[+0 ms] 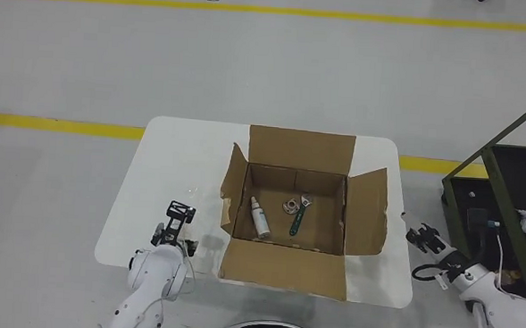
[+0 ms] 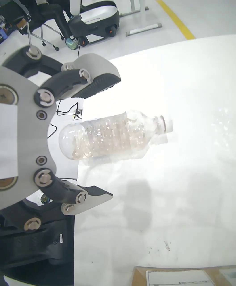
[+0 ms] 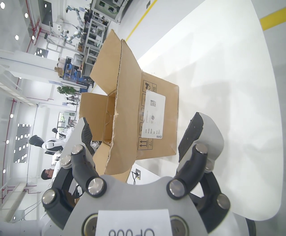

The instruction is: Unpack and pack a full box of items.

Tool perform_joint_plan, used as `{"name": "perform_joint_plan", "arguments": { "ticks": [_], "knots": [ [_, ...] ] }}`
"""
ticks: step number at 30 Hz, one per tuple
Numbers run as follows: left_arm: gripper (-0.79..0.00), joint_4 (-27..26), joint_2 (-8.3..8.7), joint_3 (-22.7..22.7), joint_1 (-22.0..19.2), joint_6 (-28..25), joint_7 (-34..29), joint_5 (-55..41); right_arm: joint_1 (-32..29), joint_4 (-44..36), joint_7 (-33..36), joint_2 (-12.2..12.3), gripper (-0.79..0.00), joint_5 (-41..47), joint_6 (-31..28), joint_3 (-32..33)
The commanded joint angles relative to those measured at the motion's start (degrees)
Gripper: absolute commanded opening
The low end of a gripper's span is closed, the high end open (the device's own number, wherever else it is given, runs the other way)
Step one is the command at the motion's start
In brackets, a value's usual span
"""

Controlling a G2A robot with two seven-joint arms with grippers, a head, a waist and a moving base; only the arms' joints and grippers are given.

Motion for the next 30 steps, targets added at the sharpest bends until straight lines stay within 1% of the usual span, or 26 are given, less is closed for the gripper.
{"name": "perform_joint_plan", "arguments": {
  "ticks": [1, 5, 7, 10, 15, 18, 19, 20, 21, 22, 24, 25, 26, 30],
  "knots": [
    [0.0, -2.6, 0.03, -0.29, 0.4, 0.2, -0.85, 0.19, 0.66, 0.07, 0.42, -0.03, 0.0, 2.22, 1.08, -0.25],
    [0.0, -7.61, 0.04, -1.38, 0.8, 0.74, -2.58, -0.79, 2.53, 0.39, 2.58, 0.18, 0.0, 1.78, 3.83, -1.5],
    [0.0, -9.93, 0.08, -2.19, 0.72, 0.86, -3.28, -1.3, 3.71, 1.01, 2.77, 0.22, 0.0, 0.97, 4.71, -2.68],
    [0.0, -13.05, 0.12, -3.4, 0.33, 1.08, -4.04, -2.14, 5.46, 2.56, 2.96, 0.11, 0.0, 2.04, 6.06, -4.89],
    [0.0, -17.46, -0.08, -4.89, -1.55, 3.76, -5.49, -4.87, 7.8, 3.91, 4.26, -0.01, 0.0, 2.82, 7.28, -8.44],
    [0.0, -19.47, -0.29, -4.96, -3.17, 5.25, -6.32, -6.91, 8.66, 4.35, 5.24, 0.04, 0.0, 1.02, 7.39, -10.37],
    [0.0, -20.1, -0.37, -5.05, -3.73, 5.81, -6.57, -8.04, 8.92, 4.63, 4.99, 0.02, -0.025, 0.78, 7.6, -10.92],
    [0.0, -20.54, -0.45, -5.14, -4.26, 6.28, -6.9, -9.08, 9.09, 4.81, 4.79, -0.02, -0.148, 0.7, 7.63, -11.47],
    [0.0, -21.04, -0.55, -5.19, -4.8, 6.75, -7.41, -10.8, 9.17, 4.91, 4.66, -0.05, -0.231, 0.67, 7.67, -11.96],
    [0.0, -21.44, -0.59, -5.31, -5.32, 6.76, -7.87, -12.02, 9.2, 4.95, 4.46, -0.07, -0.456, 0.61, 7.64, -12.26],
    [0.0, -22.24, -0.55, -5.77, -6.24, 5.91, -8.11, -13.17, 8.94, 4.91, 4.26, -0.1, -0.668, 0.76, 7.59, -12.74],
    [0.0, -22.37, -0.54, -6.13, -6.58, 5.93, -8.21, -13.52, 8.75, 4.82, 4.24, -0.09, -0.727, 0.75, 7.58, -12.9],
    [0.0, -22.73, -0.52, -6.4, -7.05, 5.92, -8.11, -13.78, 8.52, 4.6, 4.23, -0.08, -0.748, 0.6, 7.59, -13.03],
    [0.0, -22.88, -0.44, -6.38, -8.15, 5.54, -7.73, -13.09, 7.23, 2.93, 4.03, 0.01, -0.782, 0.32, 7.75, -12.86]
  ]
}}
